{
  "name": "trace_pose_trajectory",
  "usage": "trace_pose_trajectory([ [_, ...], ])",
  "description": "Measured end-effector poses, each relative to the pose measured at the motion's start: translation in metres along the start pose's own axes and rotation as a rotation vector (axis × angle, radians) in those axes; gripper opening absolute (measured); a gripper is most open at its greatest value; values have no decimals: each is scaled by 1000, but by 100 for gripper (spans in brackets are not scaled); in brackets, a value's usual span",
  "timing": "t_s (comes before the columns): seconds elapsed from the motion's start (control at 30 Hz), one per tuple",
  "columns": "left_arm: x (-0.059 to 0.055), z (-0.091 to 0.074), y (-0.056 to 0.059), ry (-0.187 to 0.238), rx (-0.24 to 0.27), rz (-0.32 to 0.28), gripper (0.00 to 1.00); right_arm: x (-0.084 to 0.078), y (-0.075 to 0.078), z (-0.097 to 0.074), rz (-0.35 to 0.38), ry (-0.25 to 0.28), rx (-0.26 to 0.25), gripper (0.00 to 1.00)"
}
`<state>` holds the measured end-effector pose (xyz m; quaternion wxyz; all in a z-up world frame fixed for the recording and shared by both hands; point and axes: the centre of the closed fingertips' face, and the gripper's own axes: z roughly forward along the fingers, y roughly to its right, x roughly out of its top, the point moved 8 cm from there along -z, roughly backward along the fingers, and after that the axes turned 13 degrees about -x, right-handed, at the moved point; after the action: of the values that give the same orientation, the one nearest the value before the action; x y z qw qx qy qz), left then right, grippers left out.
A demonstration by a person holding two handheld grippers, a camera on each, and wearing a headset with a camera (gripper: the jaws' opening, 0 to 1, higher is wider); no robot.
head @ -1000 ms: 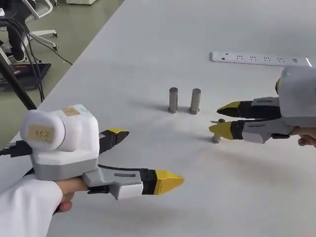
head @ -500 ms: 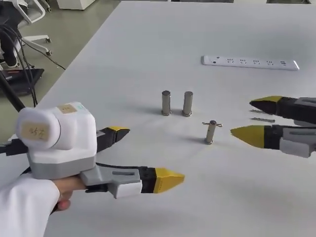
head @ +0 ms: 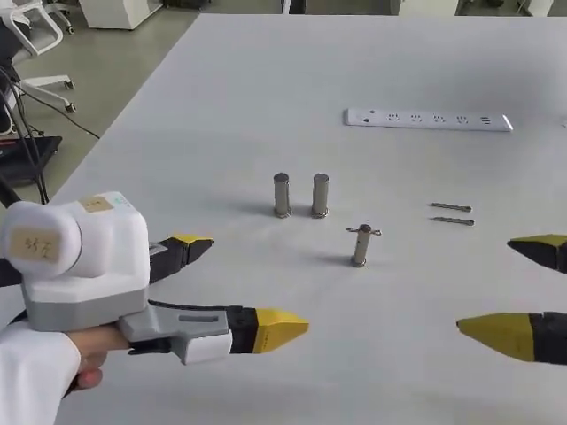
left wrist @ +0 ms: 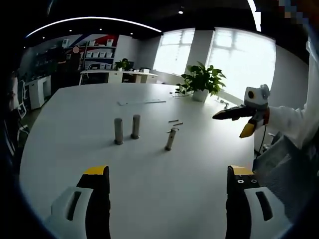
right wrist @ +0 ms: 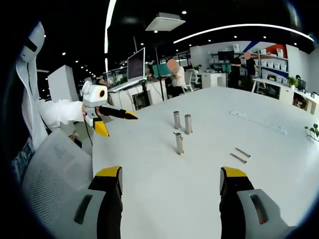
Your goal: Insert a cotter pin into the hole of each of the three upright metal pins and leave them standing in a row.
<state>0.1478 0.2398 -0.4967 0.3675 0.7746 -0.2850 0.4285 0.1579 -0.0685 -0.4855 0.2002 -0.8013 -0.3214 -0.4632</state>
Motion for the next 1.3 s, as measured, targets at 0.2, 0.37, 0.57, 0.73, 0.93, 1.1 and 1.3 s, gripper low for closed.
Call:
trace_pose_trajectory([
  [0.2,4,5,-2,12,3,-3,98,-9,-1,-1,36,-20,-19,87],
  [0.37,8,12,-4,22,-6,-12,97,-15,0,0,65,-42,-24,90],
  [0.57,20,19,-15,54,24,17,99,-18,1,-2,81,-61,-46,98],
  [0.73,33,25,-25,66,57,37,97,-25,-4,-3,37,-106,-39,98],
  [0.93,44,32,-35,85,110,68,92,-27,-8,-3,68,-101,-41,98],
  [1.1,51,36,-48,92,153,68,86,-30,-9,-5,79,-102,-55,98],
  [1.3,60,42,-70,76,216,100,85,-31,-10,-7,94,-97,-61,98],
])
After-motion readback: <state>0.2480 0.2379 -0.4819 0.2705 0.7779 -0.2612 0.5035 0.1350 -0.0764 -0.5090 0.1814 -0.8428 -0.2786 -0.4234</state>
